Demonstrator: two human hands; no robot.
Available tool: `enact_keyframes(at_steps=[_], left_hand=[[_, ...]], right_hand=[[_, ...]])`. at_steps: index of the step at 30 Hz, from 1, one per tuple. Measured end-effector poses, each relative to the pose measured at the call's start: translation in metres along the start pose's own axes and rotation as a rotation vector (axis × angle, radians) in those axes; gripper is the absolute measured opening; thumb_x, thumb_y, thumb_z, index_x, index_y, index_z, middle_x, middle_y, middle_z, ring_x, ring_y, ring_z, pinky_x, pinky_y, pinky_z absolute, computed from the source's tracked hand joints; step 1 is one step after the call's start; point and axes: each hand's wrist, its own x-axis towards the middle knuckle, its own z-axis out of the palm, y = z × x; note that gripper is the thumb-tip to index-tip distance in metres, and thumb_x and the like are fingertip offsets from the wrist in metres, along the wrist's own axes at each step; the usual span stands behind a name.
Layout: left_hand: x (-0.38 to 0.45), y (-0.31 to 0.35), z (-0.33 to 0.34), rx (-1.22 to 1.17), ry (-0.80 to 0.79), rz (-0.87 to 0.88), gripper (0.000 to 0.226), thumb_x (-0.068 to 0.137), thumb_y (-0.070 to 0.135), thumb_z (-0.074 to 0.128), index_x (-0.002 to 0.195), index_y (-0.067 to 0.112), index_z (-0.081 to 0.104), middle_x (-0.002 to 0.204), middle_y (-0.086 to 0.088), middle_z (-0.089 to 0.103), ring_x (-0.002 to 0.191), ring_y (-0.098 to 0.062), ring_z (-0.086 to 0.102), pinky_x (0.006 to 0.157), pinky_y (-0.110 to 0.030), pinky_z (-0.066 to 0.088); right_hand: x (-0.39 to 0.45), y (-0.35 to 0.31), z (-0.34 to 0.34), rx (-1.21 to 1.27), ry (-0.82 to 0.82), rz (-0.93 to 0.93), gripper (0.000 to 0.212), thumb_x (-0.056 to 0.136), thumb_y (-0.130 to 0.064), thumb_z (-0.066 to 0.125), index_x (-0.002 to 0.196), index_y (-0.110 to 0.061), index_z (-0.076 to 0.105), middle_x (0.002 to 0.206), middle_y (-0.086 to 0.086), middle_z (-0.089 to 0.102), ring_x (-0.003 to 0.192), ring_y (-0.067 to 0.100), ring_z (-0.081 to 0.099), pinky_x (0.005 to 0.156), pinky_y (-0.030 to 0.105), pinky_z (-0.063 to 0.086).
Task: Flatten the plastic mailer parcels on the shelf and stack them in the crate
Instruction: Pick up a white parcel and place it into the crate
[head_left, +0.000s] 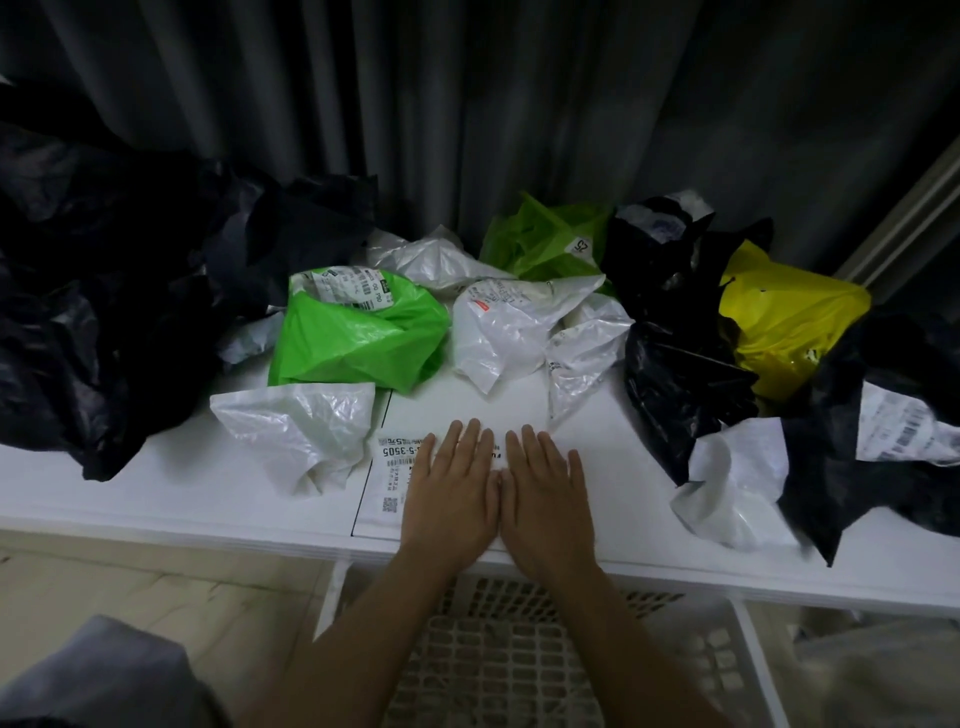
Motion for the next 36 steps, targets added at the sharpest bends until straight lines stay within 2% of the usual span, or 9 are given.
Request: enact_keyframes(at_steps=[10, 15, 18, 21, 25, 27, 30, 33, 36], left_hand=[[0.004, -0.003, 0.006, 0.013, -0.045, -0.019, 0.054, 0.095, 0.036, 0.026, 0.133, 0.012, 0.056, 0.137, -0.008, 0.055, 0.130, -0.027, 0.049, 0.107, -0.047, 0.019], [0.002, 0.003, -0.014, 0.007, -0.159, -0.007, 0.082, 0.081, 0.047, -0.015, 0.153, 0.019, 0.011, 0.161, -0.001, 0.006, 0.148, -0.019, 0.001, 0.115, -0.042, -0.011], [0.008, -0.003, -0.014, 0.001, -0.250, -0.032, 0.068, 0.091, 0.046, -0.009, 0.153, 0.021, 0.000, 0.161, 0.000, -0.005, 0.148, -0.017, -0.009, 0.116, -0.042, -0.012], [0.002, 0.000, -0.017, 0.019, -0.248, -0.065, 0.074, 0.086, 0.050, -0.014, 0.153, 0.023, -0.002, 0.161, -0.001, -0.007, 0.147, -0.021, -0.011, 0.116, -0.047, -0.011], [0.004, 0.010, -0.027, 0.047, -0.236, -0.154, 0.062, 0.096, 0.048, -0.005, 0.153, 0.024, 0.000, 0.161, -0.006, -0.008, 0.147, -0.025, -0.012, 0.115, -0.055, -0.008], [0.004, 0.018, -0.034, 0.031, -0.211, -0.157, 0.054, 0.102, 0.043, 0.008, 0.153, 0.025, 0.004, 0.161, -0.007, -0.005, 0.147, -0.026, -0.009, 0.116, -0.055, -0.004], [0.001, 0.025, -0.038, 0.005, -0.167, -0.117, 0.077, 0.086, 0.062, -0.013, 0.152, 0.031, 0.011, 0.161, -0.007, -0.001, 0.148, -0.026, -0.006, 0.115, -0.057, 0.000], [-0.003, 0.030, -0.035, 0.014, -0.229, -0.031, 0.114, 0.053, 0.082, -0.032, 0.151, 0.039, 0.006, 0.161, -0.003, -0.008, 0.147, -0.027, -0.012, 0.111, -0.062, -0.001], [-0.005, 0.033, -0.033, 0.047, -0.273, -0.011, 0.123, 0.042, 0.090, -0.029, 0.150, 0.040, -0.001, 0.160, -0.002, -0.014, 0.145, -0.029, -0.019, 0.109, -0.067, -0.004]], right_hand=[[0.005, 0.003, 0.003, -0.031, -0.021, 0.001, 0.072, 0.090, -0.043, -0.006, 0.151, -0.019, 0.023, 0.158, 0.007, 0.022, 0.146, 0.022, 0.019, 0.116, 0.044, 0.002], [0.000, 0.001, -0.011, -0.053, -0.077, -0.007, 0.083, 0.079, -0.045, -0.022, 0.154, -0.024, 0.006, 0.161, 0.003, 0.004, 0.148, 0.018, 0.001, 0.118, 0.043, -0.005], [0.006, 0.000, -0.011, -0.061, -0.138, 0.017, 0.087, 0.074, -0.047, -0.025, 0.153, -0.026, 0.003, 0.162, 0.003, 0.001, 0.148, 0.019, -0.002, 0.117, 0.045, -0.006], [-0.007, -0.001, -0.027, -0.012, -0.112, 0.015, 0.085, 0.077, -0.049, -0.014, 0.152, -0.024, 0.018, 0.160, 0.008, 0.011, 0.148, 0.024, 0.006, 0.117, 0.048, 0.002], [-0.027, 0.017, -0.050, 0.137, 0.291, -0.017, 0.048, 0.090, -0.033, 0.034, 0.124, -0.012, 0.061, 0.136, 0.017, 0.052, 0.125, 0.034, 0.047, 0.103, 0.048, 0.040], [-0.041, 0.041, -0.063, 0.173, 0.478, 0.050, 0.040, 0.089, -0.032, 0.043, 0.117, -0.013, 0.064, 0.130, 0.015, 0.055, 0.118, 0.032, 0.048, 0.095, 0.046, 0.044], [-0.056, 0.074, -0.080, 0.174, 0.613, 0.272, 0.041, 0.087, -0.033, 0.060, 0.123, -0.014, 0.058, 0.136, 0.016, 0.047, 0.122, 0.034, 0.039, 0.093, 0.051, 0.039], [-0.059, 0.098, -0.087, 0.195, 0.515, 0.595, 0.076, 0.080, -0.040, 0.073, 0.142, -0.012, 0.040, 0.148, 0.020, 0.031, 0.130, 0.041, 0.031, 0.098, 0.057, 0.032], [-0.054, 0.109, -0.083, 0.192, 0.363, 0.745, 0.098, 0.074, -0.048, 0.076, 0.150, -0.014, 0.023, 0.151, 0.019, 0.025, 0.131, 0.041, 0.033, 0.102, 0.055, 0.030]])
